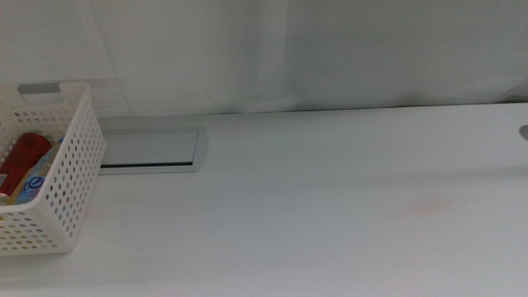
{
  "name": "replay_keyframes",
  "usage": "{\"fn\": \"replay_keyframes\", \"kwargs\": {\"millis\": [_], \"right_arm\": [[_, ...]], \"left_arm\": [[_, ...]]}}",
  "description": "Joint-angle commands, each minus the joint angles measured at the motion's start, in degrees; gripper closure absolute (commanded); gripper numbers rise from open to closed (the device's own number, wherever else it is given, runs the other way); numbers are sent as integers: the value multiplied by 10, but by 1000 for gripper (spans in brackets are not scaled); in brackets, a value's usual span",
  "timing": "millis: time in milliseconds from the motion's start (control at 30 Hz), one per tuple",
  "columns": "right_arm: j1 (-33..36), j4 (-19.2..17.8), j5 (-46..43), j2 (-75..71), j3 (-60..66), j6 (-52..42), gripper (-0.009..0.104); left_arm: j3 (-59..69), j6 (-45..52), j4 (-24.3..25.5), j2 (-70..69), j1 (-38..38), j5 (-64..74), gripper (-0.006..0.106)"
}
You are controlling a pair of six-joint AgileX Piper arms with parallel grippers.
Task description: Use arms to grab the bottles and put them into the dustbin to the left of the table.
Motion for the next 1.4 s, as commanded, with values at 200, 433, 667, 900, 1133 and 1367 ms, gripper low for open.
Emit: {"fn": "replay_keyframes", "kwargs": {"millis": [200, 433, 667, 900, 1133, 1367], "right_arm": [[-3, -30, 1, -19, 23, -43, -6], [-3, -57, 8, -19, 23, -85, -6], [-3, -66, -16, -19, 23, -108, -6], [-3, -57, -38, -19, 23, -108, -6], [-3, -49, 5, -19, 23, -121, 70], [-3, -32, 8, -19, 23, -108, 98]], "left_arm": [[16, 2, -4, -21, -5, -5, 101], [16, 2, -4, -21, -5, -5, 101], [16, 2, -4, -21, -5, -8, 101], [16, 2, -4, -21, -5, -8, 101], [16, 2, -4, -21, -5, -8, 101], [16, 0, -4, -21, -5, -8, 101]]}}
